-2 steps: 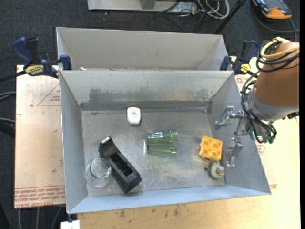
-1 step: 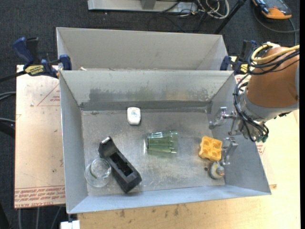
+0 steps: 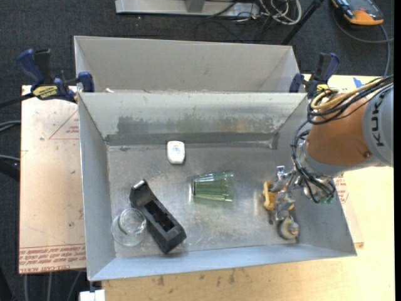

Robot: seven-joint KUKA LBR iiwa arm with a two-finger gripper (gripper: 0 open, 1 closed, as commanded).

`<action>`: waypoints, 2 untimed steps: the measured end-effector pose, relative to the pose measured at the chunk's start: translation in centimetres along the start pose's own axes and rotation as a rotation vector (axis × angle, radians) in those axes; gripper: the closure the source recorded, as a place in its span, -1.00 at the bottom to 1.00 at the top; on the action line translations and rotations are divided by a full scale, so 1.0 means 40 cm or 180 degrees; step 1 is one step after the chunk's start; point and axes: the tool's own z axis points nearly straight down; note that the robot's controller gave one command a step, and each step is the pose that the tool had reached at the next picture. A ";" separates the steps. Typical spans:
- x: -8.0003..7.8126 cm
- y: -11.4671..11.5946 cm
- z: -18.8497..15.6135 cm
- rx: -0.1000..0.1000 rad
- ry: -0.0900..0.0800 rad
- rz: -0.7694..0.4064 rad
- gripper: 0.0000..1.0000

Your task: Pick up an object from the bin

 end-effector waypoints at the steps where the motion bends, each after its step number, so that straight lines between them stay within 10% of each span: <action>1: 0.000 0.000 0.000 0.0001 0.0000 -0.0003 1.00; 2: 0.039 0.033 -0.459 -0.0015 0.0072 -0.0255 1.00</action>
Offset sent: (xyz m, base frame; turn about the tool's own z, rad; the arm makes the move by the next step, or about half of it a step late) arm -0.0334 0.0203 0.3425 -0.1489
